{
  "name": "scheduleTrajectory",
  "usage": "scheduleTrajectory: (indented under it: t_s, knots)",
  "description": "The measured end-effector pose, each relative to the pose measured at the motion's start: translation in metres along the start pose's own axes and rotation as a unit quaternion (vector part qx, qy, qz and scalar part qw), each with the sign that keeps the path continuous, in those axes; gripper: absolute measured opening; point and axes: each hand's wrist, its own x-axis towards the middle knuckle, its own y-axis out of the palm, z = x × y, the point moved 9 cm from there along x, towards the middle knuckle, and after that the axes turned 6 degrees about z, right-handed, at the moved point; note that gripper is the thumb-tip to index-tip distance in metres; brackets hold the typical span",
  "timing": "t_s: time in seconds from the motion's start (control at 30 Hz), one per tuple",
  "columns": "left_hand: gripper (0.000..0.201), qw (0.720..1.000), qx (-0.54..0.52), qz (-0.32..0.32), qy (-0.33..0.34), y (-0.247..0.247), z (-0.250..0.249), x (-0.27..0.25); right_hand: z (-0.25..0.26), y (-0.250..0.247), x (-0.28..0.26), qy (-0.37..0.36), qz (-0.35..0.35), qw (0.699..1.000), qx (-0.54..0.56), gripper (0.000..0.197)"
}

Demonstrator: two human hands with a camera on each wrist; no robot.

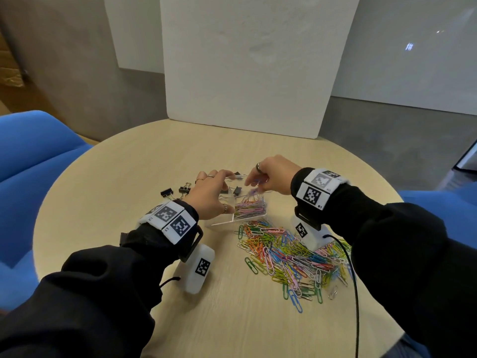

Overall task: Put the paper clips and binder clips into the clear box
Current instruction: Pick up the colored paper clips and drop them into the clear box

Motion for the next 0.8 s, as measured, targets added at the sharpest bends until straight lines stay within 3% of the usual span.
scheduleTrajectory:
  t_s: [0.1,0.23,0.4,0.5,0.73,0.8]
  knots:
    - [0.076,1.000,0.000,-0.002,-0.001,0.000,0.001,-0.001,-0.001,-0.002,-0.001,-0.006,-0.005,0.998,0.067,0.031]
    - [0.077,1.000,-0.002,-0.001,0.003,0.000,0.001,0.000,0.002,-0.005,-0.004,-0.016,-0.025,0.998,0.046,0.020]
    - [0.076,1.000,-0.004,-0.003,0.006,0.000,0.001,-0.001,0.004,0.029,-0.001,0.039,0.088,0.980,-0.176,0.059]
    - [0.074,1.000,-0.007,-0.004,0.010,0.000,0.001,-0.001,0.002,0.046,0.003,0.041,0.120,0.981,-0.145,0.061]
    - [0.075,1.000,-0.012,-0.001,0.013,-0.001,0.000,-0.001,0.000,0.026,-0.001,-0.032,0.076,0.996,0.020,0.029]
    - [0.075,1.000,-0.012,0.000,0.013,0.000,0.000,-0.001,-0.002,0.020,-0.003,-0.026,0.072,0.997,-0.015,0.027]
